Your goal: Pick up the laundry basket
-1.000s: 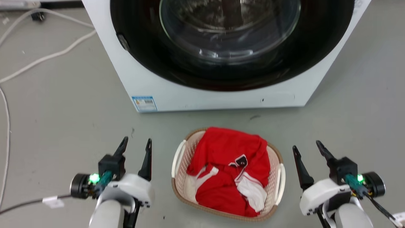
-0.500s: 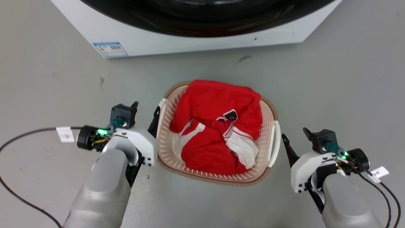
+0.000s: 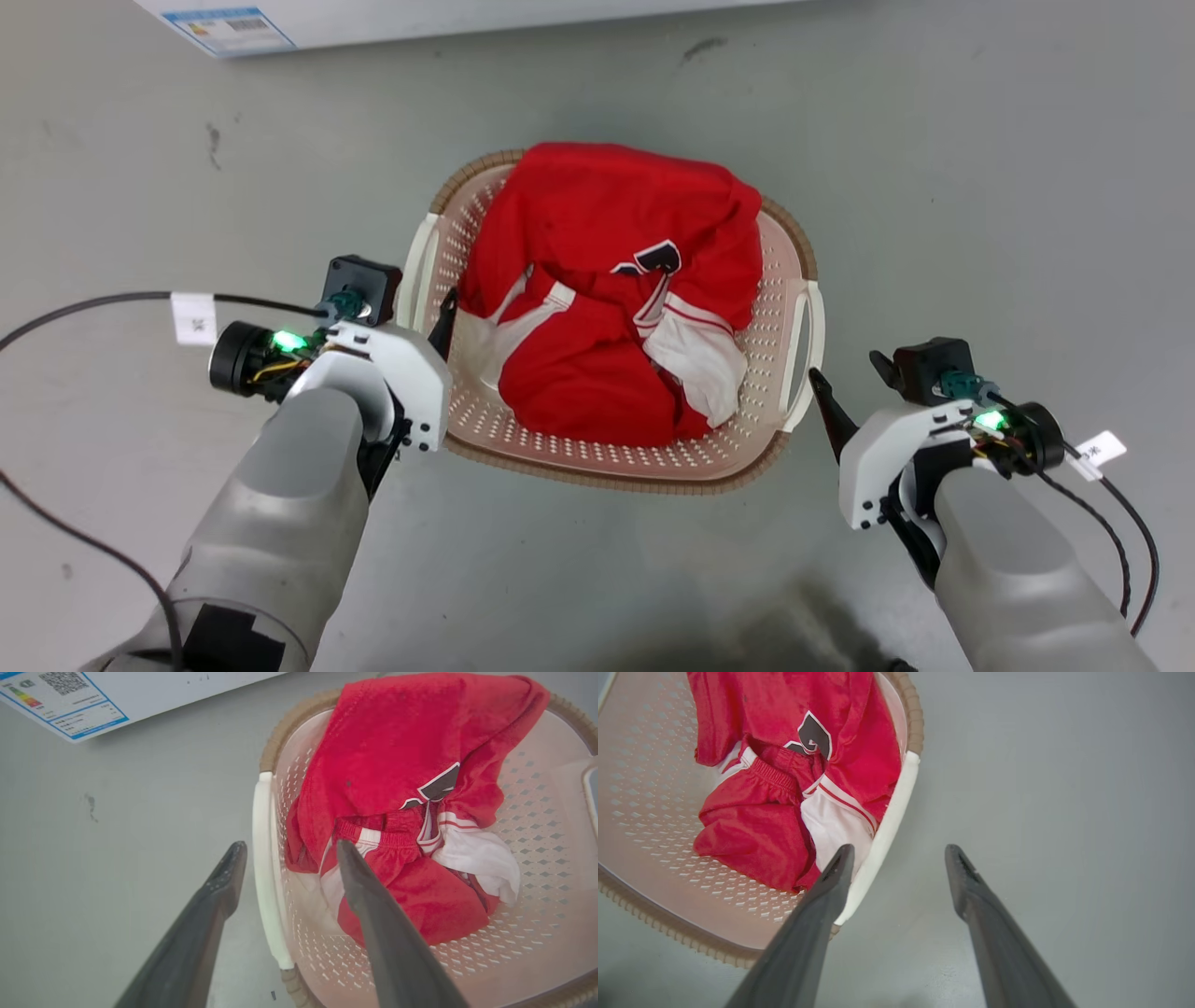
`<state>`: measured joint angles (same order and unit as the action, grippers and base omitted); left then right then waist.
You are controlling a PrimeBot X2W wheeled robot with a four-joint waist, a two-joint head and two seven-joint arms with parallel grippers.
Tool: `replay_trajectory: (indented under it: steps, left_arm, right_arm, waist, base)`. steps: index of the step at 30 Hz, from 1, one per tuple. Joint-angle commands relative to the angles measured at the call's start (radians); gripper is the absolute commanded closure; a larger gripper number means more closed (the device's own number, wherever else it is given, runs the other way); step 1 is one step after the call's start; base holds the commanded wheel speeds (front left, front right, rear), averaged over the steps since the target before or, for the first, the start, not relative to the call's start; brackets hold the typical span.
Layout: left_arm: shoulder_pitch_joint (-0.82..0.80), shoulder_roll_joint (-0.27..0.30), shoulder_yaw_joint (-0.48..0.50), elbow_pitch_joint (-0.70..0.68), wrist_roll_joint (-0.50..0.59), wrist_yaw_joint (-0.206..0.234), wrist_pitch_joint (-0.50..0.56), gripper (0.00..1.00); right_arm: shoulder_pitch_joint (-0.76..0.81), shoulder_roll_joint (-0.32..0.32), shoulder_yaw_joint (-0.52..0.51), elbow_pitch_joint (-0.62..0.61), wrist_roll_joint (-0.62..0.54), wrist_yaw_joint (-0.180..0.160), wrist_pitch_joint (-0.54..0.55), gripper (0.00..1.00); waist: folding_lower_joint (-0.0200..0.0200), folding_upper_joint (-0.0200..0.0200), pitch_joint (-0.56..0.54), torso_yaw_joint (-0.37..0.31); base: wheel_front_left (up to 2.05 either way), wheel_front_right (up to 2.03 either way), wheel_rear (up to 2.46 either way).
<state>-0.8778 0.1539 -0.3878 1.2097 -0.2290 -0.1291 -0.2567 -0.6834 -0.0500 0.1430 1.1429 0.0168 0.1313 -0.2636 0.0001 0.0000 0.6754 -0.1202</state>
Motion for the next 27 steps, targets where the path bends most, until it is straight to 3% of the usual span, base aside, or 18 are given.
replay_trajectory:
  steps: [1, 27]
  left_arm:
    - [-0.024, 0.002, -0.013, 0.008, -0.009, -0.001, 0.007, 0.0]
    - [-0.197, 0.006, -0.232, 0.055, -0.144, -0.001, 0.099, 0.0]
  right_arm:
    - [-0.031, -0.001, 0.013, 0.007, 0.019, -0.001, -0.002, 0.0]
    - [-0.208, -0.001, 0.181, 0.115, 0.145, -0.001, 0.009, 0.0]
  waist:
    - [-0.0001, 0.0, 0.031, -0.006]
    - [-0.0001, 0.0, 0.234, 0.025]
  base:
    - [0.0, 0.0, 0.0]
    - [0.0, 0.0, 0.0]
